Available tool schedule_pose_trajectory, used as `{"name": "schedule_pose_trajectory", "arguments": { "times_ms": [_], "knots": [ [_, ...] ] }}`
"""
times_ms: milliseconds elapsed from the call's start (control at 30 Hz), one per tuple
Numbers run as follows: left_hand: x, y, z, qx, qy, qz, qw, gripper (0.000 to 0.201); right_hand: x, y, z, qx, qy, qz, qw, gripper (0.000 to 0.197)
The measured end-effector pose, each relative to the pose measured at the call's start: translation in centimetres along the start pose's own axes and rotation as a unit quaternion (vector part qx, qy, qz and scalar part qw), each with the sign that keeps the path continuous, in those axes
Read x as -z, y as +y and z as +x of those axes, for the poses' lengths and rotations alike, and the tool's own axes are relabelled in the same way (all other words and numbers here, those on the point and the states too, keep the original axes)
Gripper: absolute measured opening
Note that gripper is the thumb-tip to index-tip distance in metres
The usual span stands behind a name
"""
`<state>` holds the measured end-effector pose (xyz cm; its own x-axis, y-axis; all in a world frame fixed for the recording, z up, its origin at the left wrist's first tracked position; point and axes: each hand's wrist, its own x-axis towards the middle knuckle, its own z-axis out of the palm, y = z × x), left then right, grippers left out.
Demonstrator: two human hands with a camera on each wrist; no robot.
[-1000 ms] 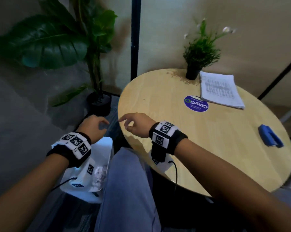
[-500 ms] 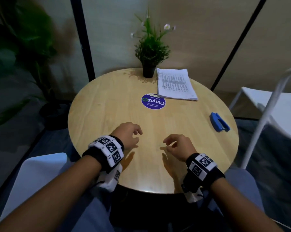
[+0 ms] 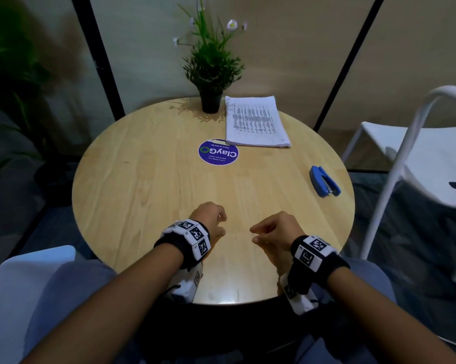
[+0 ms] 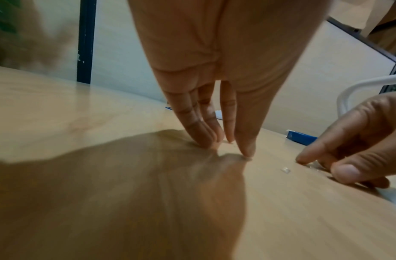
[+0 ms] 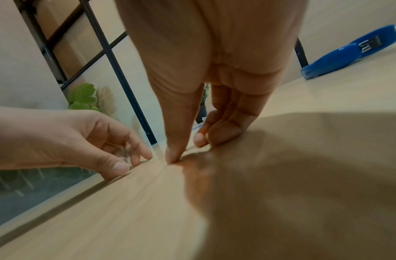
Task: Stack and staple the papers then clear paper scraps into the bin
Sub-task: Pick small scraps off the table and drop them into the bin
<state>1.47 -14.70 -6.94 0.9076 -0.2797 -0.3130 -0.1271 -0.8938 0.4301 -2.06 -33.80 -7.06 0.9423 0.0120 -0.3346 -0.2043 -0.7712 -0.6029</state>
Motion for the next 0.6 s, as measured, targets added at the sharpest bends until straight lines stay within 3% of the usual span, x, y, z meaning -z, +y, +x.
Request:
{"name": "schedule_pose_trajectory", "arguments": {
  "times_ms": [367, 600],
  "knots": [
    [-0.2, 1.0, 1.3, 0.03, 0.019, -0.016, 0.999, 0.014, 0.0, 0.1, 1.2, -0.001, -0.01, 0.052, 0.999, 0.016],
    [-0.5, 1.6, 0.6, 0.021, -0.001, -0.008, 1.0, 0.014, -0.2, -0.1, 1.5, 0.008, -0.007, 0.002, 1.0, 0.007]
  ]
}}
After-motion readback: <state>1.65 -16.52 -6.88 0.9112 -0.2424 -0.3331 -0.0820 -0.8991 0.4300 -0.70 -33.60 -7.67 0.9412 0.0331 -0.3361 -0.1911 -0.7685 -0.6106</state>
